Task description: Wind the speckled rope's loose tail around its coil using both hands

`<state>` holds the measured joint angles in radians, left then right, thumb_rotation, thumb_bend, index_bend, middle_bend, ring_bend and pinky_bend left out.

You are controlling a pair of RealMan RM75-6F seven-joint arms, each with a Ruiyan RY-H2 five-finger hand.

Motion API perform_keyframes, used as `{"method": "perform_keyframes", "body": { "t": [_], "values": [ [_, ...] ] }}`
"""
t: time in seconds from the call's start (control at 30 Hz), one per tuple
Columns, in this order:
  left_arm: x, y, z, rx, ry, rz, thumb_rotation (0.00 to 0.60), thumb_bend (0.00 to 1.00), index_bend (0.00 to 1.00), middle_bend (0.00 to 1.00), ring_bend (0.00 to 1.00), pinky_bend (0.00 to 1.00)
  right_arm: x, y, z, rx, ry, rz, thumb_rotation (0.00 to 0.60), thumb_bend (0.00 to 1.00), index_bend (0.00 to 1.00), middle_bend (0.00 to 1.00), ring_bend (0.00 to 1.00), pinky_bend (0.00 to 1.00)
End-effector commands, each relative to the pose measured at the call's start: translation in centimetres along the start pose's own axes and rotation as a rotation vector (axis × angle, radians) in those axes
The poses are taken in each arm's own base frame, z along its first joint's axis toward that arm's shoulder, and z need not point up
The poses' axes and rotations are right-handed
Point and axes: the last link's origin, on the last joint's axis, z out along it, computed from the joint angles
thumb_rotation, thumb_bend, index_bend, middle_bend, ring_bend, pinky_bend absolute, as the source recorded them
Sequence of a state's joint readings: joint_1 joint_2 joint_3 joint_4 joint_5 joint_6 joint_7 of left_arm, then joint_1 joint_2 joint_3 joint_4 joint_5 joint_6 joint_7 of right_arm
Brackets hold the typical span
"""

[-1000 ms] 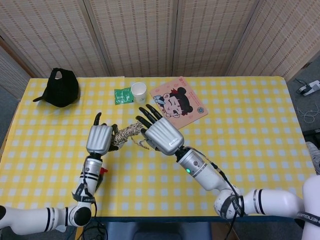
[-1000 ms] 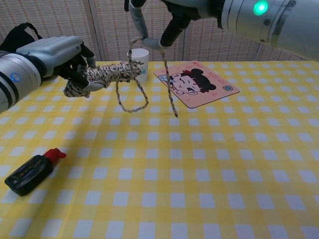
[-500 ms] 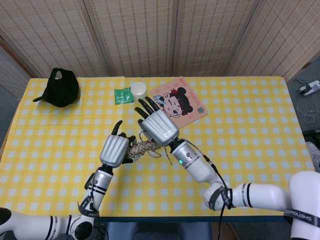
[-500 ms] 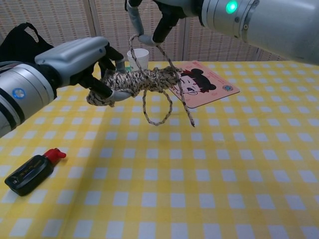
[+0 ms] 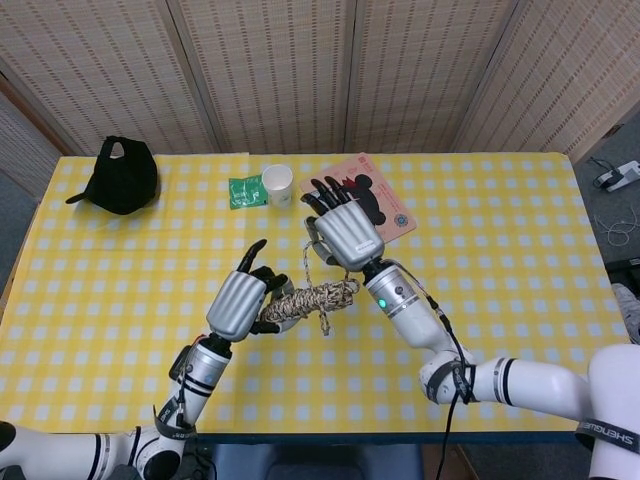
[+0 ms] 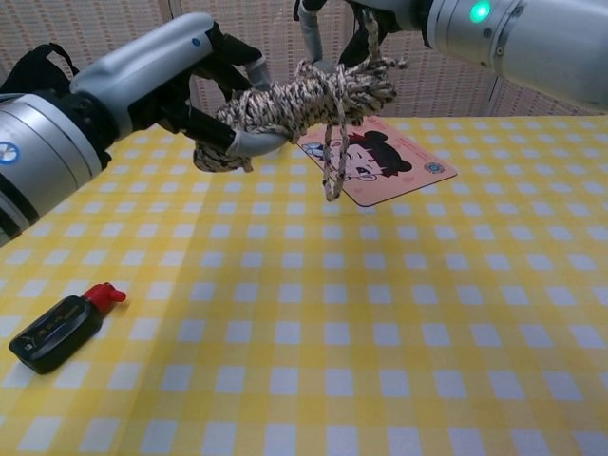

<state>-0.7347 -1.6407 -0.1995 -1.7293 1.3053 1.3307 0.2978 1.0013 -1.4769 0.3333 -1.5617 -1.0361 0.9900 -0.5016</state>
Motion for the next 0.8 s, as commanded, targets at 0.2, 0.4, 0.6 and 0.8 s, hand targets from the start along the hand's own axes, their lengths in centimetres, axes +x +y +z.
{"method": "perform_keyframes", "body": {
  "t": [0.2,0.4,0.6,0.8],
  "values": [
    [1.5,-0.3,0.0,-0.022,0.055,-0.102,0.536,0.29,0.76,0.74,0.50,0.00,-1.4,3.6,-0.6,-0.064,-0.025,0.029,0.600,0.55,0.63,0.20,0.00,0.00],
    [2.5,-0.7,0.2,-0.012,0.095,-0.174,0.542,0.29,0.76,0.74,0.50,0.00,-2.3,5.5,-1.3,-0.093,-0.058,0.049,0.600,0.55,0.63,0.20,0.00,0.00],
    [3.6,-1.1,0.6,0.021,0.123,-0.248,0.538,0.29,0.76,0.74,0.50,0.00,-3.4,6.0,-2.1,-0.069,-0.095,0.011,0.600,0.56,0.63,0.20,0.00,0.00],
    [4.9,-1.4,1.3,0.068,0.149,-0.333,0.535,0.29,0.76,0.74,0.50,0.00,-4.8,5.3,-2.9,-0.018,-0.132,-0.037,0.600,0.56,0.63,0.20,0.00,0.00]
  ]
}}
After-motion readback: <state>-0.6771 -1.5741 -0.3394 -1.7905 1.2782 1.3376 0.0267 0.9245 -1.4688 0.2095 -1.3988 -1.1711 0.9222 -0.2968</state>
